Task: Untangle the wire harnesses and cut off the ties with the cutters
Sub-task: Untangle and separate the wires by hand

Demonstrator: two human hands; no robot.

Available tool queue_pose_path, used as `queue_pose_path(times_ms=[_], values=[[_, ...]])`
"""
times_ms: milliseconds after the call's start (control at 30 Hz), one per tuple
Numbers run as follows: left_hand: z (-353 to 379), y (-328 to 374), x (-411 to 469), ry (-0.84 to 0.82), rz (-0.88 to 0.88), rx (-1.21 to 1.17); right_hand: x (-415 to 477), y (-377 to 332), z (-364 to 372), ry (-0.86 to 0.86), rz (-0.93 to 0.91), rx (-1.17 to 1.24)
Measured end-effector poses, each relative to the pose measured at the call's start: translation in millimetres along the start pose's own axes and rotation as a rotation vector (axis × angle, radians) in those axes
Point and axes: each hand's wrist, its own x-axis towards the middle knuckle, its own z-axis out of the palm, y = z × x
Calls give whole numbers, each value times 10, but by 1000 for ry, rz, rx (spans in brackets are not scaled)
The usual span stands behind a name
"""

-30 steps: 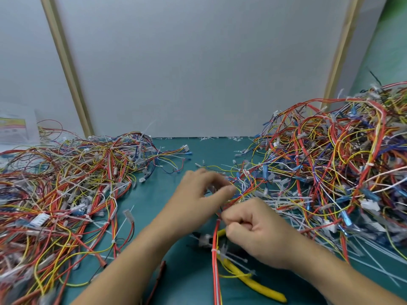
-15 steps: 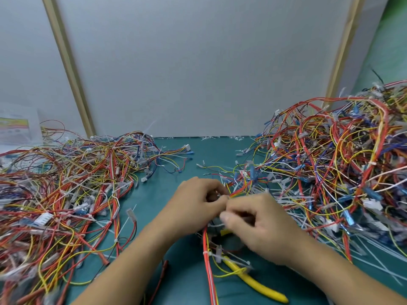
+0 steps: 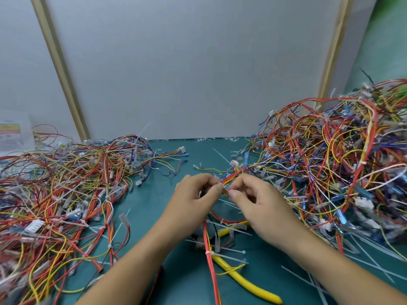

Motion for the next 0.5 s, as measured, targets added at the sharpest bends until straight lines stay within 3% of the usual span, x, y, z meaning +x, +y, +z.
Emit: queue_pose_path(times_ms=[167,367,500], values=[[-28,57,8,-75,-96,-201,-19,11,28,-4,-50,-43],[-46,49,16,-65,-189,-273,-39,17,39,55,-51,-160],[-23,51,14,-63,-235,-286,-32,9,57,-61,21,-205]])
